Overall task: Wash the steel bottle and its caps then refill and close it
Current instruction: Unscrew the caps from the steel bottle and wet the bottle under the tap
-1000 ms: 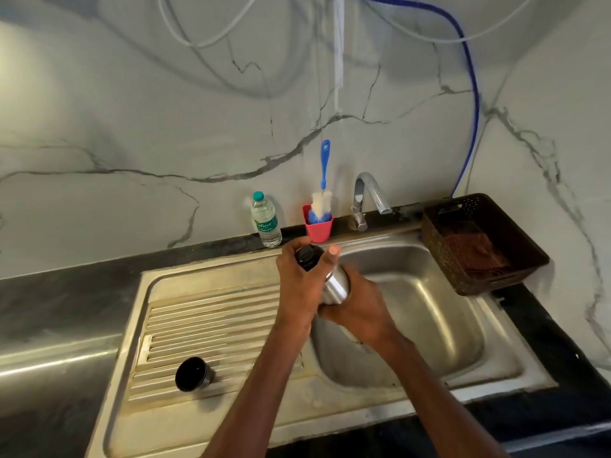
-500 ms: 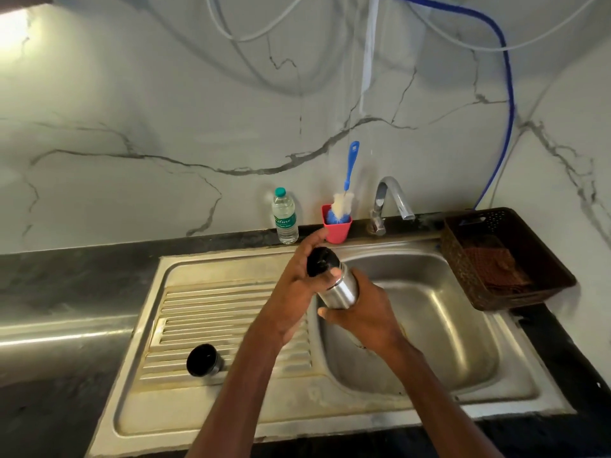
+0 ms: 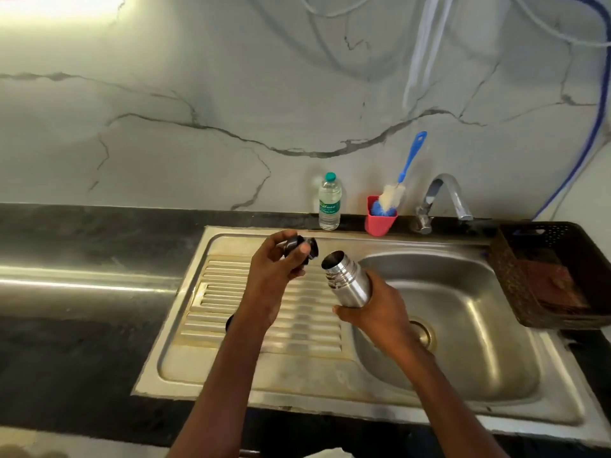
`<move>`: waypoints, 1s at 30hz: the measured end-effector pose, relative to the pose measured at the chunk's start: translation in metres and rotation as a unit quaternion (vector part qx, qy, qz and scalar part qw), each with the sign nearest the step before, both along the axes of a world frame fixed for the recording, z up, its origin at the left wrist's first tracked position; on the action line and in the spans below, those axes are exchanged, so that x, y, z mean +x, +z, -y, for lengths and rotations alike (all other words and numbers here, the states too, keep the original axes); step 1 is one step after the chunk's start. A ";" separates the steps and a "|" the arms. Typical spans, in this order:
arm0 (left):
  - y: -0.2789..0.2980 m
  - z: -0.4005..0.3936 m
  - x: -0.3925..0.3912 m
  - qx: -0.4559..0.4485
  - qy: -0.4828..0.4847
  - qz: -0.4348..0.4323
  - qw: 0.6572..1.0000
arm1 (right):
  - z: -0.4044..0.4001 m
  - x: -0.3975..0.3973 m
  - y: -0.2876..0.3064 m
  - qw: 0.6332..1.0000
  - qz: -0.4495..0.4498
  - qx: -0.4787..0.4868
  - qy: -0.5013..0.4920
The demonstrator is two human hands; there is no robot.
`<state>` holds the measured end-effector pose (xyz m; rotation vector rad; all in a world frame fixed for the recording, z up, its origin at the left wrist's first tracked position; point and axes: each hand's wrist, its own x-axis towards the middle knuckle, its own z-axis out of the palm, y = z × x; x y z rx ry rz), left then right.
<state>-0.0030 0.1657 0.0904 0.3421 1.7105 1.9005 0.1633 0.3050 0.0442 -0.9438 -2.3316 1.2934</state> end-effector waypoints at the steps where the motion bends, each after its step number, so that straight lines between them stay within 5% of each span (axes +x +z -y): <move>1: -0.011 0.011 -0.005 -0.006 -0.001 -0.003 1.000 | 0.004 -0.002 -0.003 1.000 -0.002 -0.007 0.000; 6: -0.061 0.030 0.000 -0.179 0.046 -0.112 0.976 | 0.020 -0.014 -0.014 0.999 -0.008 -0.040 0.005; 18: -0.150 0.020 0.026 -0.373 0.055 -0.182 0.908 | 0.024 -0.014 -0.031 0.996 -0.017 -0.086 -0.013; 22: -0.166 0.023 0.027 -0.378 0.027 -0.197 0.904 | 0.009 -0.007 -0.030 0.988 -0.050 -0.123 -0.078; 26: -0.157 0.014 0.033 -0.434 0.007 -0.305 0.848 | -0.012 0.004 -0.030 0.984 -0.056 -0.150 -0.083; 30: -0.144 -0.002 0.040 -0.408 -0.012 -0.361 0.838 | -0.030 0.022 -0.035 0.971 -0.082 -0.174 -0.143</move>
